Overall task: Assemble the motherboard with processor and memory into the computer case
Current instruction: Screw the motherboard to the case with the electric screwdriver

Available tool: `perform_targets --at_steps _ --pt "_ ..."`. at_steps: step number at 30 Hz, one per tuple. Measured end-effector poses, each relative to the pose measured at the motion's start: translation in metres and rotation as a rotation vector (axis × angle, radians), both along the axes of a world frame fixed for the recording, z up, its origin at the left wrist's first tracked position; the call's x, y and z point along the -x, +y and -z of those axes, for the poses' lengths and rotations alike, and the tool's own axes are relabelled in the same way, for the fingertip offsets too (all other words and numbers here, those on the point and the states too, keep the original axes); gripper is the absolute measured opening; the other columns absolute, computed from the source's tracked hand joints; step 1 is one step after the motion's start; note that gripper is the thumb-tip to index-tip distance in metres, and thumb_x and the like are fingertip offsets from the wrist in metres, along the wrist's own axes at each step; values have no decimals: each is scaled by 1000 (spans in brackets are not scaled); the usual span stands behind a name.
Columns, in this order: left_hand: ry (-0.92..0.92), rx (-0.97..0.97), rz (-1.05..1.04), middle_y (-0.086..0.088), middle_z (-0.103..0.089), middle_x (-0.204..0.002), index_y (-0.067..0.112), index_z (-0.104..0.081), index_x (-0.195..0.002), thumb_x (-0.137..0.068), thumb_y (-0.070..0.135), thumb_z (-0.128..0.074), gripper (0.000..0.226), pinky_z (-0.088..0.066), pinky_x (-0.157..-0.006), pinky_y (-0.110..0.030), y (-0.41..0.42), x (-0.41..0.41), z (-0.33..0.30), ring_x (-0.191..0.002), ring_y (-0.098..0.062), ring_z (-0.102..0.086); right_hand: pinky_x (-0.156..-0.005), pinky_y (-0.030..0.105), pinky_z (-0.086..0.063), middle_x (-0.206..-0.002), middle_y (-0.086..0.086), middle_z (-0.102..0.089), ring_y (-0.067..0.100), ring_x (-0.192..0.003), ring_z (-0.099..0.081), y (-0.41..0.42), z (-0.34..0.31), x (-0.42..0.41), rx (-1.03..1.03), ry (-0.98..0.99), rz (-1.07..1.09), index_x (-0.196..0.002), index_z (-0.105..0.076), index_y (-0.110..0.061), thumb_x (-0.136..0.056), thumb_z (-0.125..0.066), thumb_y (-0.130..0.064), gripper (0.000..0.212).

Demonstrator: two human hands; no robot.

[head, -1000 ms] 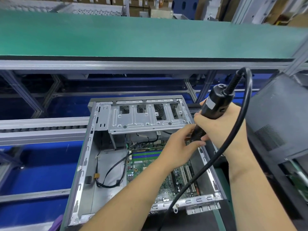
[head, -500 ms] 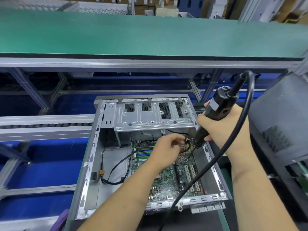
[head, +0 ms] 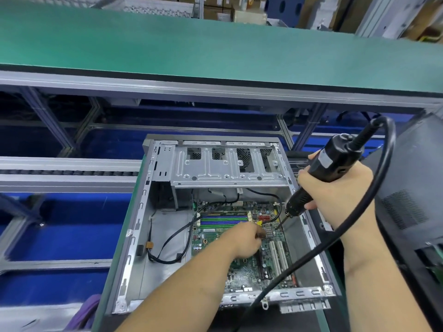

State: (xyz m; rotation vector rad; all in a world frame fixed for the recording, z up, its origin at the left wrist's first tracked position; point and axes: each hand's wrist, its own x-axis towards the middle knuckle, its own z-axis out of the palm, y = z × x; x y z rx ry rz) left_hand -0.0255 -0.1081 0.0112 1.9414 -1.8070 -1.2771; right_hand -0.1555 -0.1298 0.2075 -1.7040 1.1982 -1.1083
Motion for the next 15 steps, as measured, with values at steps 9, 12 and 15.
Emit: perform_targets --at_steps 9,12,15 --pt "228 190 -222 4 -61 -105 26 -62 -128 -88 32 -74 43 -52 -88 -33 -6 9 -4 -86 -15 -59 -39 13 -43 -63 -1 -59 3 -43 -60 5 -6 -1 -35 -10 3 -74 -59 -22 -83 -71 3 29" --pt "350 424 -223 12 -54 -99 33 -64 -111 -79 42 -80 37 -48 -83 -28 -6 15 -20 -81 -2 -49 -42 18 -49 -69 2 -63 13 -50 -62 2 -2 3 -15 1 39 -79 -62 -21 -83 -73 2 26" --pt "491 549 -270 16 -52 -100 41 -62 -114 -84 41 -72 32 -46 -80 -21 -5 20 -33 -86 -4 -51 -44 22 -51 -75 5 -67 21 -57 -64 -3 2 7 -39 29 47 -91 -66 -16 -83 -75 -3 18"
